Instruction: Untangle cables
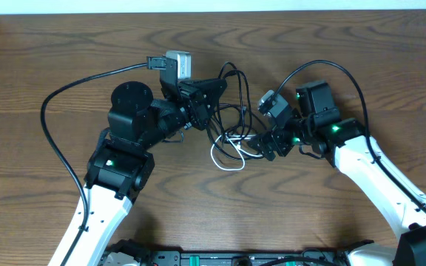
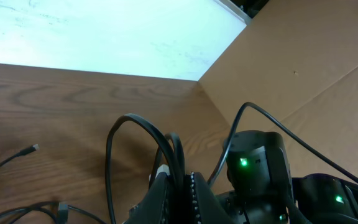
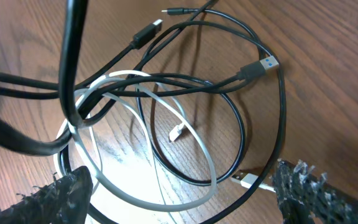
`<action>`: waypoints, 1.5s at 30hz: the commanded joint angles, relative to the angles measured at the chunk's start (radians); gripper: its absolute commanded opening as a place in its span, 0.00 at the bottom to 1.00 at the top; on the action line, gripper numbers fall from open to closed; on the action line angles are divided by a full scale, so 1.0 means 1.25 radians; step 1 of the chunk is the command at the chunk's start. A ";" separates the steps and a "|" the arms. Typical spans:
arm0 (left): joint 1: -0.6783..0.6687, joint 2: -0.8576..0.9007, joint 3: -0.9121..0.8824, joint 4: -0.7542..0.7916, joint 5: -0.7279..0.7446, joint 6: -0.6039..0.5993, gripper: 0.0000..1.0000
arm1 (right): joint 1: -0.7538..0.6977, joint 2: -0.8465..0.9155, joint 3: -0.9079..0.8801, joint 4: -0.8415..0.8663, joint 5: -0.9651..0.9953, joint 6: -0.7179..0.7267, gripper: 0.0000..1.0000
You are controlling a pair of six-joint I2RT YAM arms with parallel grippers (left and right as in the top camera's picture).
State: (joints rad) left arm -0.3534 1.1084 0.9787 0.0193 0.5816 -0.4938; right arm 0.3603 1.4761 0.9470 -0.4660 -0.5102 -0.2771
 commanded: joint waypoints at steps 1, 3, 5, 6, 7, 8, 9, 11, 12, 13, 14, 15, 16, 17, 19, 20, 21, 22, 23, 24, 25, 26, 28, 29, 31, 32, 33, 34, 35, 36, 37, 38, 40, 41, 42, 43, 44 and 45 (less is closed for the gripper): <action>0.005 -0.001 0.006 0.004 0.011 0.005 0.08 | 0.006 -0.008 -0.005 0.004 0.001 -0.049 0.89; 0.005 -0.001 0.006 0.004 0.011 0.005 0.08 | 0.007 -0.008 -0.005 0.004 0.001 -0.049 0.88; 0.005 -0.001 0.006 0.004 0.011 0.005 0.08 | 0.007 -0.008 -0.006 0.000 0.001 -0.047 0.82; 0.005 -0.001 0.006 0.004 0.011 0.005 0.08 | 0.007 -0.008 -0.007 -0.001 -0.002 -0.041 0.78; 0.005 -0.001 0.006 0.004 0.011 0.005 0.08 | 0.007 -0.008 -0.009 0.000 -0.005 -0.032 0.77; 0.005 -0.001 0.006 0.004 0.011 0.005 0.08 | 0.007 -0.008 -0.014 0.005 -0.019 -0.026 0.77; 0.005 -0.001 0.006 0.004 0.011 0.005 0.08 | 0.008 -0.008 -0.022 0.012 -0.026 -0.026 0.76; 0.005 -0.001 0.006 0.004 0.011 0.005 0.08 | 0.015 -0.008 -0.040 0.032 -0.025 -0.023 0.74; 0.005 -0.001 0.006 0.004 0.011 0.005 0.08 | 0.017 -0.008 -0.049 0.044 -0.025 -0.023 0.74; 0.005 -0.001 0.006 0.004 0.011 0.005 0.08 | 0.025 -0.008 -0.066 0.075 -0.024 -0.006 0.74; 0.005 -0.001 0.006 0.004 0.011 0.005 0.08 | 0.029 -0.008 -0.075 0.097 -0.025 0.005 0.73; 0.005 -0.001 0.006 0.004 0.011 0.005 0.08 | 0.033 -0.008 -0.083 0.123 -0.024 0.024 0.72; 0.005 -0.001 0.006 0.004 0.011 0.005 0.08 | 0.034 -0.008 -0.086 0.137 -0.024 0.034 0.70; 0.005 -0.001 0.006 0.004 0.011 0.005 0.08 | 0.034 -0.008 -0.089 0.151 -0.022 0.045 0.68; 0.005 -0.001 0.006 0.003 0.011 0.005 0.08 | 0.034 -0.008 -0.089 0.179 0.004 0.078 0.39; 0.005 -0.001 0.006 0.003 0.010 0.009 0.08 | 0.034 -0.008 -0.089 0.185 0.021 0.086 0.16; 0.005 -0.001 0.006 0.002 0.009 0.015 0.08 | 0.034 -0.008 -0.089 0.186 0.055 0.103 0.01; 0.005 -0.001 0.006 -0.009 0.000 0.033 0.08 | 0.032 -0.008 -0.089 0.185 0.130 0.143 0.01; 0.005 -0.001 0.006 -0.020 -0.014 0.044 0.08 | 0.029 -0.008 -0.089 0.182 0.190 0.173 0.01; 0.005 0.000 0.006 -0.038 -0.037 0.055 0.08 | 0.025 -0.008 -0.089 0.179 0.252 0.203 0.01; 0.005 0.002 0.006 -0.059 -0.064 0.077 0.08 | 0.020 -0.008 -0.088 0.174 0.324 0.240 0.01; 0.005 0.003 0.006 -0.081 -0.093 0.096 0.08 | 0.014 -0.010 -0.088 0.170 0.377 0.269 0.01; 0.005 0.009 0.006 -0.148 -0.197 0.132 0.08 | -0.009 -0.015 -0.079 0.155 0.486 0.320 0.01; 0.005 0.013 0.006 -0.179 -0.249 0.140 0.08 | -0.020 -0.020 -0.070 0.143 0.525 0.337 0.01; 0.005 0.024 0.006 -0.256 -0.400 0.146 0.08 | -0.053 -0.036 -0.034 0.106 0.607 0.370 0.01; 0.005 0.029 0.006 -0.281 -0.449 0.146 0.08 | -0.065 -0.043 -0.019 0.095 0.629 0.371 0.01; 0.005 0.037 0.006 -0.322 -0.528 0.146 0.08 | -0.090 -0.058 0.016 0.078 0.663 0.371 0.01; 0.005 0.042 0.006 -0.341 -0.561 0.146 0.08 | -0.099 -0.065 0.029 0.072 0.672 0.371 0.01; 0.005 0.054 0.006 -0.376 -0.609 0.146 0.07 | -0.134 -0.092 0.089 0.057 0.686 0.370 0.01; 0.005 0.060 0.006 -0.388 -0.619 0.146 0.08 | -0.153 -0.106 0.121 0.055 0.687 0.370 0.01; 0.005 0.064 0.006 -0.395 -0.622 0.146 0.08 | -0.165 -0.116 0.142 0.056 0.687 0.370 0.01; 0.005 0.071 0.006 -0.407 -0.622 0.146 0.08 | -0.190 -0.133 0.185 0.056 0.688 0.370 0.01; 0.005 0.078 0.006 -0.423 -0.622 0.146 0.08 | -0.215 -0.146 0.229 0.058 0.688 0.370 0.01; 0.005 0.080 0.006 -0.431 -0.623 0.146 0.08 | -0.235 -0.154 0.257 0.058 0.688 0.370 0.01; 0.005 0.082 0.005 -0.439 -0.625 0.146 0.08 | -0.257 -0.160 0.281 0.058 0.688 0.370 0.01; 0.005 0.083 0.005 -0.447 -0.637 0.146 0.07 | -0.270 -0.163 0.295 0.058 0.688 0.370 0.01; 0.005 0.084 0.005 -0.458 -0.656 0.146 0.07 | -0.289 -0.166 0.309 0.058 0.688 0.370 0.01; 0.005 0.085 0.005 -0.467 -0.674 0.146 0.08 | -0.306 -0.168 0.318 0.059 0.688 0.370 0.01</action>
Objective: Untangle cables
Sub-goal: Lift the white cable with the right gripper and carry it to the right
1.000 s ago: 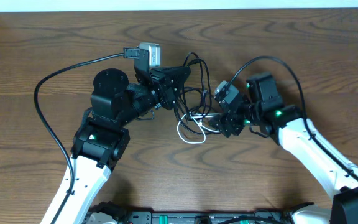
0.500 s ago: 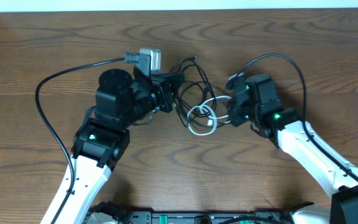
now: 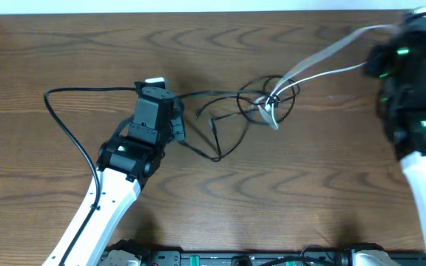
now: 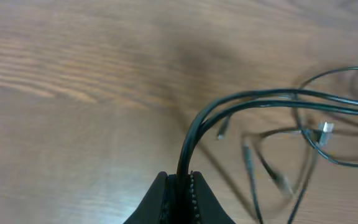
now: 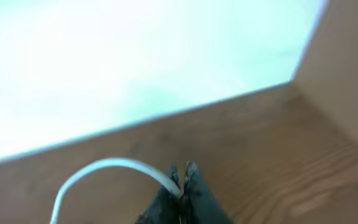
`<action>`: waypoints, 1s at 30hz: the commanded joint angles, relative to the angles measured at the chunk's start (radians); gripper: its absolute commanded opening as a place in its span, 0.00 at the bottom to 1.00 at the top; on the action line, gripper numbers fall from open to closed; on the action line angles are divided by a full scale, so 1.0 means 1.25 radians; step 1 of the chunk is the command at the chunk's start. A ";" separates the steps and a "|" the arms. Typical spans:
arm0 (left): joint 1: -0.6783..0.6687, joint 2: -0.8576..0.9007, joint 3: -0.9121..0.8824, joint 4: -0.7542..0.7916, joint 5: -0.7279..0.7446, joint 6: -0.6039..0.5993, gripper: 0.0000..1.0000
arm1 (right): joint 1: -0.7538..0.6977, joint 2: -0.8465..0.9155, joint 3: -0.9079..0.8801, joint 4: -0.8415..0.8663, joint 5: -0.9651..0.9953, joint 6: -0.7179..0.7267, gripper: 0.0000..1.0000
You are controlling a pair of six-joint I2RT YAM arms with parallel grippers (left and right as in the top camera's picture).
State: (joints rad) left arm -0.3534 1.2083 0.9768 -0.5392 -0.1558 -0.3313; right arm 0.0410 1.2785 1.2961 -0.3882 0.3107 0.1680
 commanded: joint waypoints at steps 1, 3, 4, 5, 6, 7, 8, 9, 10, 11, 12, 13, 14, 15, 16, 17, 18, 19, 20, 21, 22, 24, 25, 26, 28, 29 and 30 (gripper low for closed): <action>0.005 0.005 0.007 -0.041 -0.128 0.016 0.07 | -0.085 -0.013 0.052 -0.003 0.040 0.014 0.01; 0.005 0.005 0.007 -0.059 -0.166 0.016 0.07 | -0.116 -0.014 0.057 0.003 0.061 0.014 0.01; 0.005 0.005 0.007 -0.066 -0.182 0.016 0.07 | -0.132 -0.015 0.057 0.008 0.075 0.014 0.01; 0.005 0.005 0.007 -0.075 -0.201 0.016 0.08 | -0.154 -0.014 0.057 0.011 0.098 0.014 0.01; 0.005 0.005 0.007 -0.078 -0.210 0.016 0.07 | -0.168 -0.014 0.057 0.011 0.113 0.015 0.01; 0.005 0.005 0.007 -0.081 -0.215 0.016 0.08 | -0.182 -0.014 0.057 0.011 0.130 0.015 0.01; 0.005 0.005 0.007 -0.083 -0.221 0.016 0.07 | -0.192 -0.014 0.057 0.012 0.144 0.015 0.01; 0.005 0.005 0.007 -0.082 -0.221 0.015 0.08 | -0.207 -0.014 0.057 0.011 0.151 0.018 0.01; 0.005 0.005 0.007 -0.080 -0.218 -0.003 0.08 | -0.219 -0.014 0.057 0.007 0.146 0.018 0.01; 0.005 0.005 0.007 -0.077 -0.208 -0.005 0.08 | -0.223 -0.014 0.057 -0.004 0.140 0.018 0.01; 0.005 0.005 0.007 -0.068 -0.181 -0.005 0.07 | -0.223 -0.014 0.057 -0.022 0.120 0.018 0.01; 0.005 0.005 0.007 -0.058 -0.156 -0.005 0.08 | -0.223 -0.013 0.057 -0.032 0.106 0.018 0.01; 0.005 0.005 0.007 -0.051 -0.139 -0.005 0.08 | -0.223 -0.011 0.057 -0.046 0.082 0.017 0.01; 0.005 0.005 0.007 -0.036 -0.107 -0.004 0.07 | -0.223 -0.007 0.057 -0.064 0.052 0.016 0.01; 0.005 0.005 0.007 -0.029 -0.088 -0.004 0.07 | -0.223 -0.004 0.056 -0.073 0.040 0.013 0.01; 0.005 0.005 0.007 -0.019 -0.052 -0.002 0.08 | -0.223 0.003 0.057 -0.094 0.036 0.014 0.01; 0.005 0.005 0.007 -0.016 -0.026 -0.002 0.08 | -0.223 0.012 0.056 -0.115 0.045 0.014 0.01; 0.005 0.005 0.007 -0.016 0.005 -0.002 0.08 | -0.225 0.020 0.056 -0.129 0.055 0.014 0.01; 0.005 0.005 0.007 -0.017 0.018 -0.002 0.08 | -0.227 0.029 0.056 -0.139 0.065 0.014 0.01; 0.005 0.005 0.007 -0.020 0.028 -0.002 0.08 | -0.230 0.042 0.056 -0.149 0.077 0.014 0.01; 0.005 0.005 0.007 -0.023 0.034 -0.002 0.08 | -0.233 0.052 0.056 -0.157 0.085 0.014 0.01; 0.005 0.005 0.007 -0.031 0.035 -0.002 0.07 | -0.248 0.086 0.056 -0.180 0.104 0.015 0.01; 0.005 0.005 0.007 -0.035 0.035 -0.002 0.08 | -0.255 0.099 0.056 -0.186 0.104 0.015 0.01; 0.005 0.005 0.007 -0.038 0.035 -0.002 0.08 | -0.265 0.116 0.056 -0.191 0.104 0.015 0.01; 0.005 0.005 0.007 -0.042 0.035 -0.002 0.07 | -0.281 0.139 0.056 -0.196 0.102 0.015 0.01; 0.005 0.005 0.007 -0.043 0.035 -0.002 0.08 | -0.293 0.154 0.056 -0.196 0.102 0.015 0.01; 0.005 0.005 0.007 -0.043 0.035 -0.002 0.07 | -0.300 0.161 0.056 -0.196 0.102 0.015 0.01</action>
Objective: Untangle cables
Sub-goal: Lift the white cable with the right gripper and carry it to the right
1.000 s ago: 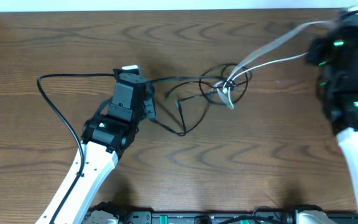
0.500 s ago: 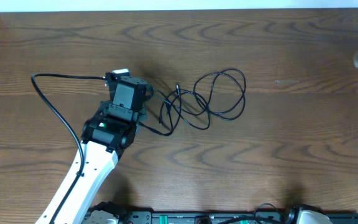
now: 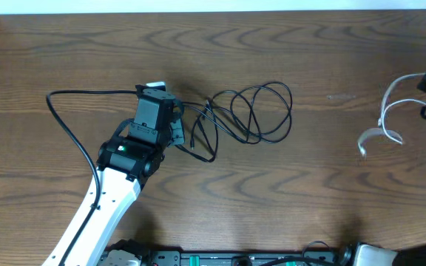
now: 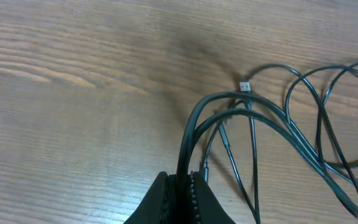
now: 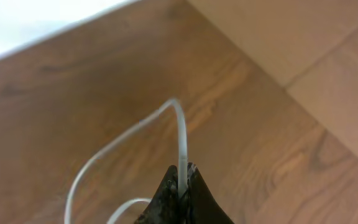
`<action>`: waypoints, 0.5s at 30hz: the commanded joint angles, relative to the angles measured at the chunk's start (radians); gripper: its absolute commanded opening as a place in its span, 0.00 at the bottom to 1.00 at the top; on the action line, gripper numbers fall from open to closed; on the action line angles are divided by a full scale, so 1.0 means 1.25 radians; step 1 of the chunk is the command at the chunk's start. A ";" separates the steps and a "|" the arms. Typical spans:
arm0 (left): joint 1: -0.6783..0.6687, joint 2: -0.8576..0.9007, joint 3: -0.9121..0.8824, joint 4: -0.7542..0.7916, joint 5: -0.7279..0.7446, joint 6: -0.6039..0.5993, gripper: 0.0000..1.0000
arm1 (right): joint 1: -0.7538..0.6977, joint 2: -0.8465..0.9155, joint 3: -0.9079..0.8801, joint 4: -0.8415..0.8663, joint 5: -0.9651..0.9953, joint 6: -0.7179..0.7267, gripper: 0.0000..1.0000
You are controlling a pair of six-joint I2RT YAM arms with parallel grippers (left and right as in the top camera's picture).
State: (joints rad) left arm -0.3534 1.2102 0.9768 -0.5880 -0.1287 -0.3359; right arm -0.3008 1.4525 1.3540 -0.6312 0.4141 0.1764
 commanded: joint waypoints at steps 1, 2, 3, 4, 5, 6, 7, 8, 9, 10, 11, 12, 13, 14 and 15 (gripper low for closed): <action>0.005 0.003 0.007 -0.004 0.013 0.002 0.08 | -0.037 0.029 0.009 -0.001 0.020 0.009 0.01; 0.005 0.003 0.007 -0.004 0.013 0.002 0.08 | -0.049 0.035 0.009 0.000 0.019 0.011 0.01; 0.005 0.003 0.007 -0.004 0.013 0.002 0.08 | -0.060 0.040 0.009 0.000 0.019 0.021 0.01; 0.005 0.003 0.007 -0.004 0.013 0.002 0.07 | -0.084 0.045 0.009 0.001 0.013 0.042 0.01; 0.005 0.003 0.007 -0.004 0.013 0.002 0.08 | -0.102 0.050 0.009 0.002 -0.002 0.050 0.01; 0.005 0.003 0.007 -0.004 0.013 0.002 0.07 | -0.118 0.054 0.009 0.002 -0.021 0.050 0.01; 0.005 0.003 0.007 -0.004 0.013 0.002 0.08 | -0.135 0.059 0.009 0.000 -0.042 0.051 0.01; 0.005 0.003 0.007 -0.004 0.013 0.002 0.08 | -0.156 0.066 0.009 -0.002 -0.064 0.051 0.01; 0.005 0.003 0.007 -0.004 0.013 0.002 0.07 | -0.173 0.073 0.009 -0.004 -0.082 0.051 0.01; 0.005 0.003 0.007 -0.004 0.013 0.002 0.08 | -0.182 0.078 0.009 -0.005 -0.088 0.051 0.01; 0.005 0.003 0.007 -0.004 0.013 0.002 0.08 | -0.207 0.092 0.009 -0.013 -0.095 0.067 0.01; 0.005 0.003 0.007 -0.004 0.013 0.002 0.07 | -0.232 0.109 0.009 -0.027 -0.096 0.090 0.01; 0.005 0.003 0.007 -0.004 0.013 0.002 0.07 | -0.243 0.117 0.009 -0.033 -0.101 0.098 0.01; 0.005 0.003 0.007 -0.003 0.013 0.002 0.08 | -0.265 0.137 0.009 -0.043 -0.128 0.102 0.01; 0.005 0.003 0.007 -0.003 0.013 0.002 0.08 | -0.274 0.146 0.009 -0.043 -0.151 0.101 0.01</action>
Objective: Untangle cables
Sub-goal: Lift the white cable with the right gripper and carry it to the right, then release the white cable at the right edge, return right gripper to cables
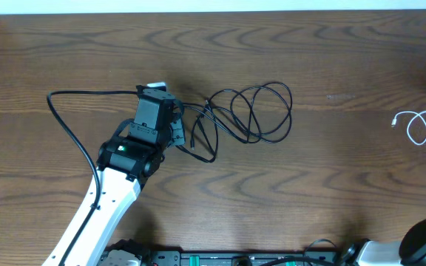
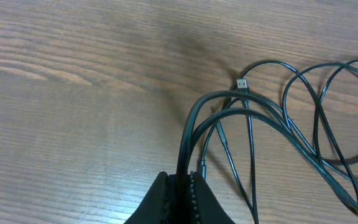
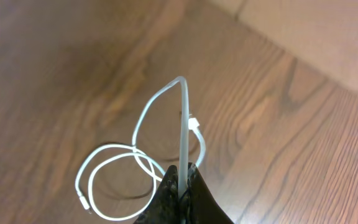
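Black cables (image 1: 261, 111) lie in loose loops at mid-table, and one loop rises into my left gripper (image 1: 176, 131), which is shut on it. The left wrist view shows that gripper (image 2: 180, 183) pinching the black cables (image 2: 253, 112), with a small plug (image 2: 243, 83) lying beyond. A white cable (image 1: 420, 127) lies coiled at the far right edge, well apart from the black ones. In the right wrist view my right gripper (image 3: 182, 177) is shut on the white cable (image 3: 182, 118), whose loops rest on the wood below. The right gripper is outside the overhead frame.
The left arm's own black lead (image 1: 58, 125) arcs over the table's left part. A pale board (image 3: 316, 31) borders the wooden table (image 1: 309, 192) on the right. A white wall strip runs along the far edge.
The white cable has moved further right and now lies coiled at the table's right edge. My right gripper has left the overhead view. The left gripper and black cables have not moved.
Both grippers were at a tangled heap mid-table, the left shut on black cable, the right open above it. Then the right held the white cable stretched rightward from a knot. Later the white cable hung free of the black loops, now at the right edge.
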`<action>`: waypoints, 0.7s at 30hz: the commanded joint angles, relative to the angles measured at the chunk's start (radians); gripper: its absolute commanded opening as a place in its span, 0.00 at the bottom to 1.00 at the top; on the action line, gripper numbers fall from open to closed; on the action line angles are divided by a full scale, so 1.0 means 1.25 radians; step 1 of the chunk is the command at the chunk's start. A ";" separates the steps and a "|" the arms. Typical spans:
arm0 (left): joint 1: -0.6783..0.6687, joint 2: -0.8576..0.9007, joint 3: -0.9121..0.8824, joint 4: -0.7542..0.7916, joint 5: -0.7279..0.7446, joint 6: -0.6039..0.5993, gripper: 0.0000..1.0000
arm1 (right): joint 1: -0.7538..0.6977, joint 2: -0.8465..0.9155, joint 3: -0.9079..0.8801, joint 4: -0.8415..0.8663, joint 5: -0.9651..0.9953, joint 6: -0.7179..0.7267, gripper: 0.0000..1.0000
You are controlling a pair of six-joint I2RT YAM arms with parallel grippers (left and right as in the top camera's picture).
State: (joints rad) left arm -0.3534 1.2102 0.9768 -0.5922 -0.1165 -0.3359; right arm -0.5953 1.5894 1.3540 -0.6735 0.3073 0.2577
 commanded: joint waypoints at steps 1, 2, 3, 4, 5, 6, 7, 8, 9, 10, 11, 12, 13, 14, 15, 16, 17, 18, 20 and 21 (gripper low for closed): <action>0.005 0.003 0.007 0.002 0.004 0.002 0.08 | -0.045 0.044 0.009 -0.008 -0.091 0.036 0.01; 0.005 0.003 0.007 0.002 0.004 0.002 0.07 | -0.050 0.051 0.009 -0.007 -0.117 0.036 0.01; 0.005 0.003 0.007 0.004 0.004 0.002 0.08 | -0.052 0.055 0.009 -0.003 -0.143 0.036 0.01; 0.005 0.003 0.007 0.005 0.004 0.002 0.08 | -0.052 0.057 0.009 0.004 -0.165 0.036 0.01; 0.005 0.003 0.007 0.008 0.004 0.002 0.08 | -0.052 0.057 0.009 0.013 -0.191 0.034 0.07; 0.005 0.003 0.007 0.010 0.004 0.002 0.07 | -0.051 0.057 0.009 0.029 -0.239 0.023 0.20; 0.005 0.003 0.007 0.012 0.004 0.002 0.08 | -0.051 0.057 0.009 0.041 -0.286 0.011 0.29; 0.005 0.003 0.007 0.014 0.004 0.002 0.07 | -0.051 0.057 0.009 0.051 -0.337 -0.001 0.35; 0.005 0.003 0.007 0.017 0.004 0.002 0.07 | -0.051 0.057 0.009 0.062 -0.403 -0.011 0.44; 0.005 0.003 0.007 0.020 0.004 0.002 0.07 | -0.047 0.057 0.009 0.076 -0.494 -0.029 0.50; 0.005 0.003 0.007 0.023 0.006 0.002 0.08 | -0.044 0.057 0.009 0.084 -0.558 -0.047 0.54; 0.005 0.003 0.007 0.031 0.024 0.002 0.08 | -0.033 0.057 0.009 0.090 -0.659 -0.067 0.56; 0.005 0.003 0.007 0.040 0.046 0.002 0.08 | -0.020 0.057 0.009 0.088 -0.728 -0.084 0.58; 0.005 0.003 0.007 0.048 0.066 0.002 0.08 | -0.004 0.057 0.009 0.080 -0.783 -0.103 0.60; 0.005 0.003 0.007 0.059 0.089 0.003 0.08 | 0.008 0.057 0.009 0.071 -0.810 -0.114 0.61; 0.005 0.003 0.007 0.077 0.117 0.008 0.08 | 0.039 0.057 0.009 0.039 -0.849 -0.146 0.64; 0.005 0.003 0.007 0.107 0.149 0.029 0.08 | 0.072 0.057 0.009 0.002 -0.855 -0.172 0.66; 0.005 0.003 0.007 0.128 0.153 0.034 0.08 | 0.104 0.058 0.009 -0.028 -0.855 -0.197 0.68; 0.005 0.003 0.007 0.172 0.149 0.071 0.08 | 0.174 0.060 0.007 -0.084 -0.854 -0.261 0.72; 0.005 0.003 0.007 0.183 0.143 0.082 0.08 | 0.192 0.061 0.005 -0.093 -0.851 -0.273 0.74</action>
State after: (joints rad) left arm -0.3534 1.2102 0.9768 -0.4038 0.0280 -0.3054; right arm -0.4320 1.6623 1.3567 -0.7624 -0.6651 0.0448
